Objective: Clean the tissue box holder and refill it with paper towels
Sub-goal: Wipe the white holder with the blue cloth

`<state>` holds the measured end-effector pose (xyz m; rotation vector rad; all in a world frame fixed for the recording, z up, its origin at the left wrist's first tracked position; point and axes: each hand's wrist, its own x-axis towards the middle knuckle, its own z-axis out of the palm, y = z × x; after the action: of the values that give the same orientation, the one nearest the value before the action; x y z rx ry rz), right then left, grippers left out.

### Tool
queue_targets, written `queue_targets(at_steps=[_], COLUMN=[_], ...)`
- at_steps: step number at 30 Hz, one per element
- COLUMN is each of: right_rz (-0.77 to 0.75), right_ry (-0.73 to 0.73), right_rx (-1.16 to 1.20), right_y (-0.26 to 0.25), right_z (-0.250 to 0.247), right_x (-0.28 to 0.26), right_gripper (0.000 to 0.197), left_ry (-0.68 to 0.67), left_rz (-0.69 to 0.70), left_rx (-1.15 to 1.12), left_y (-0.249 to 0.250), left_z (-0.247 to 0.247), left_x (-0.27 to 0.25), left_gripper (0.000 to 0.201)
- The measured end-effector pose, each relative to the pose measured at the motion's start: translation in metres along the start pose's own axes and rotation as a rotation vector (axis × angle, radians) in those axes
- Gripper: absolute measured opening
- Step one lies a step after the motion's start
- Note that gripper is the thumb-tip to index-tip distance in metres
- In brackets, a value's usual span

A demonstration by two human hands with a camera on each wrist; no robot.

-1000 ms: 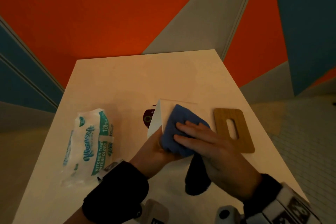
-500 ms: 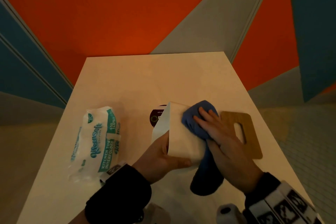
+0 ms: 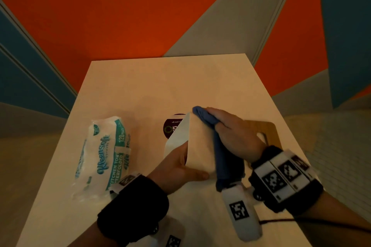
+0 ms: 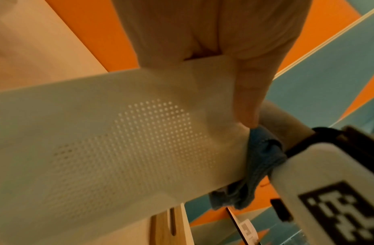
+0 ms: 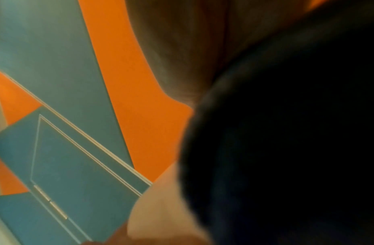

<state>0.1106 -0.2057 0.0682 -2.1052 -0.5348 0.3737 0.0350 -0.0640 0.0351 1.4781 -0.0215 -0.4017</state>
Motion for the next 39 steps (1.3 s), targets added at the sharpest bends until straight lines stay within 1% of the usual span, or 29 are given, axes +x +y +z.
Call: queue_targets(at_steps=[2,4,6,8,9,10,11,13,14,16,18,20,21,24,26,29,31,33,35,36,38,39], right_rz=[-0.022,-0.054,-0.11,-0.228,-0.268,-0.266,-0.242,-0.18,-0.15,-0.059,0.004,0.027,0.035,-0.038,-0.096,-0.11,-0.141,-0.204,-0.248,-0.26,-0.275,-0.273], right_ry=[-0.048,-0.146,-0.214,-0.183,-0.175,-0.178,-0.198,-0.212,-0.181,-0.076,0.016,0.012,0.016,0.084,0.125,0.151,0.183,0.211,0.21,0.197,0.173,0.17], right_rx=[0.025,0.065,0.012,-0.055,-0.078,-0.065,-0.02,0.076,0.167,0.301,0.258,0.179,0.155,0.101,0.134,0.038,0.001,-0.028,-0.047,-0.068,-0.114,-0.105], right_y=[-0.012,-0.021,-0.025,-0.014,-0.008,0.0,0.008,0.018,0.016,0.018,0.024,0.027,0.026,0.019,0.017,0.022,0.027,0.032,0.035,0.035,0.035,0.036], right_z=[0.003,0.007,0.013,0.03,0.037,0.043,0.044,0.04,0.037,0.025,0.012,-0.001,-0.005,0.003,0.016,0.029,0.033,0.039,0.047,0.05,0.049,0.048], right_x=[0.01,0.01,-0.001,-0.019,-0.03,-0.041,-0.05,-0.061,-0.062,-0.055,-0.035,-0.018,-0.014,-0.026,-0.043,-0.062,-0.068,-0.072,-0.076,-0.077,-0.078,-0.079], right_gripper=[0.041,0.039,0.041,0.044,0.047,0.046,0.045,0.051,0.053,0.049,0.041,0.037,0.039,0.044,0.046,0.049,0.046,0.047,0.05,0.048,0.039,0.042], left_ry=[-0.017,-0.018,-0.017,0.037,0.078,0.104,0.107,0.073,0.06,0.034,0.012,0.015,0.02,0.026,0.014,-0.031,-0.056,-0.06,-0.026,0.002,0.03,0.033], left_rz=[0.0,0.007,0.011,0.017,0.035,0.057,0.068,0.057,0.044,0.031,0.027,0.029,0.034,0.062,0.066,0.022,-0.014,-0.052,-0.068,-0.066,-0.051,-0.05], left_rx=[0.004,-0.003,-0.05,-0.122,-0.149,-0.161,-0.168,-0.176,-0.172,-0.163,-0.146,-0.155,-0.165,-0.181,-0.189,-0.216,-0.293,-0.364,-0.36,-0.344,-0.314,-0.312], left_y=[0.001,0.001,0.0,-0.005,-0.007,-0.009,-0.01,-0.013,-0.014,-0.015,-0.013,-0.011,-0.009,-0.003,-0.001,-0.002,-0.002,0.002,0.008,0.01,0.014,0.015], left_z=[-0.003,-0.007,-0.011,-0.015,-0.018,-0.02,-0.021,-0.021,-0.02,-0.017,-0.012,-0.01,-0.011,-0.014,-0.017,-0.02,-0.02,-0.018,-0.016,-0.016,-0.016,-0.016], left_x=[0.002,0.001,0.0,-0.001,-0.002,-0.003,-0.004,-0.004,-0.003,-0.002,-0.001,-0.001,-0.001,-0.002,-0.003,-0.002,0.003,0.009,0.015,0.017,0.019,0.018], left_gripper=[0.054,0.05,0.046,0.044,0.04,0.034,0.034,0.051,0.056,0.059,0.055,0.053,0.053,0.054,0.056,0.061,0.06,0.052,0.031,0.026,0.029,0.033])
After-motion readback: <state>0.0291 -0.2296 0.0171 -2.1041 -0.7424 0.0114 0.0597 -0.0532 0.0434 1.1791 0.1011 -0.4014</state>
